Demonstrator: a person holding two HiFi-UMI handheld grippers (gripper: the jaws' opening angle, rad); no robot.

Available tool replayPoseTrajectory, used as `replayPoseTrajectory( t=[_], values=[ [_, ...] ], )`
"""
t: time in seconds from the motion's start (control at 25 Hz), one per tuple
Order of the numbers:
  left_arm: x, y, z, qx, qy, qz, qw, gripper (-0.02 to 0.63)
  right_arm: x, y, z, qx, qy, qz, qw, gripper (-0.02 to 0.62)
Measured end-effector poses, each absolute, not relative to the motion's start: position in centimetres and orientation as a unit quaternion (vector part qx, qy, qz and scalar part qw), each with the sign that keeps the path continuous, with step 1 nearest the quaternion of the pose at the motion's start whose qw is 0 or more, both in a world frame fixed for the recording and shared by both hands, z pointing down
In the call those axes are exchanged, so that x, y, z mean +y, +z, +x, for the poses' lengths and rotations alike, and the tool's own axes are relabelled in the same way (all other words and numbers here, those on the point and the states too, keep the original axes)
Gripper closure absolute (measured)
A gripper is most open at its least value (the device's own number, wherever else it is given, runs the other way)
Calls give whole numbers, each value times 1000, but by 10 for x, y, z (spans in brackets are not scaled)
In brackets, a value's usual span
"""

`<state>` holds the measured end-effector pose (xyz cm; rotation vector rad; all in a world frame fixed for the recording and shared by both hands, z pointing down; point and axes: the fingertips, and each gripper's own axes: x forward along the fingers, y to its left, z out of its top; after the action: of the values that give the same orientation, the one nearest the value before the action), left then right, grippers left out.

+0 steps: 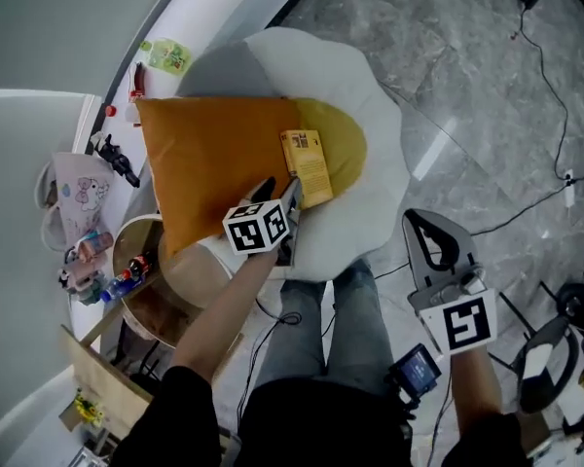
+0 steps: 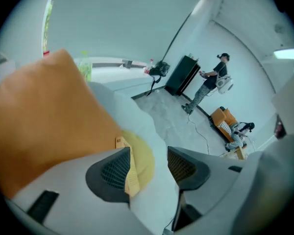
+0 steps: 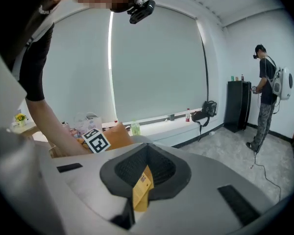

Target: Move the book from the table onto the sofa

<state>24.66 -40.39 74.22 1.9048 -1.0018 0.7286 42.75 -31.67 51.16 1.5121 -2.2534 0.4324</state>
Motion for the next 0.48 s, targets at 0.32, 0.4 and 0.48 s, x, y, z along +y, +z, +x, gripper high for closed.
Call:
replayPoseTrajectory(
  t=[0.32, 0.4, 0.48],
  values=[
    [-387, 458, 230, -385, 170, 893, 159, 530, -310, 348, 448, -790, 118, 589, 124, 586],
    [-378, 402, 214, -391, 130, 902, 126, 579, -308, 314, 446, -787, 91, 599, 114, 586],
    [-366, 359, 201, -393, 97, 908, 108, 592, -301, 285, 444, -785, 70, 607, 106, 586]
  ],
)
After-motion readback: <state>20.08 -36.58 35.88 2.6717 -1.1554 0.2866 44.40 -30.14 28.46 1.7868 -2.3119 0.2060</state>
